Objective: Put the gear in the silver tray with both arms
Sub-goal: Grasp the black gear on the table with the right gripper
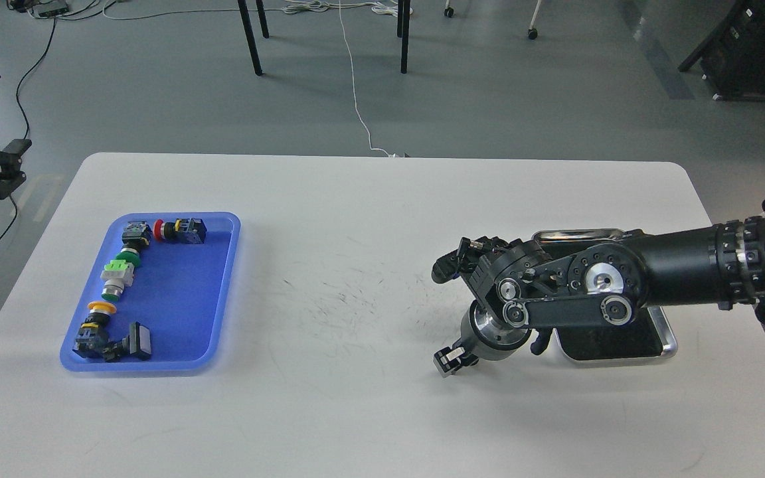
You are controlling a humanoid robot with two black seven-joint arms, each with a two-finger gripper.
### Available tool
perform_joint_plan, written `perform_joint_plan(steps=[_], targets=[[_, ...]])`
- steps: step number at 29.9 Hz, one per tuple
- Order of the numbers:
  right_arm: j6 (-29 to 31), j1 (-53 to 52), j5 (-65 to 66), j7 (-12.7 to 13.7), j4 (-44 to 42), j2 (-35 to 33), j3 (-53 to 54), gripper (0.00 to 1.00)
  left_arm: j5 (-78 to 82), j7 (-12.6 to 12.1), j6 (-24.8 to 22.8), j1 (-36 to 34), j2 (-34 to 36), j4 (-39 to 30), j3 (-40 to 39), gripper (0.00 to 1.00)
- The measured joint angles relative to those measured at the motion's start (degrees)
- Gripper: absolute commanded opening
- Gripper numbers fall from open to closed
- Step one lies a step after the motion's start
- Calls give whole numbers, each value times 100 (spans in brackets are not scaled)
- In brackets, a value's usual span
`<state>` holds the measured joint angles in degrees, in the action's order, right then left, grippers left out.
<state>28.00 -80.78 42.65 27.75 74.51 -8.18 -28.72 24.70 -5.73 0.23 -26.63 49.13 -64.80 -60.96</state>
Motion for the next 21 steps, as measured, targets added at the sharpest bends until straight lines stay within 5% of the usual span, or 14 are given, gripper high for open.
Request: perform_joint_plan(steps=[8, 21], targets=[[1, -9, 64, -2, -91, -8, 10, 9, 0, 0, 3, -1, 1, 3, 0, 98], [-2, -77, -18, -19, 39, -232, 545, 8, 3, 63, 3, -9, 20, 3, -2, 98]])
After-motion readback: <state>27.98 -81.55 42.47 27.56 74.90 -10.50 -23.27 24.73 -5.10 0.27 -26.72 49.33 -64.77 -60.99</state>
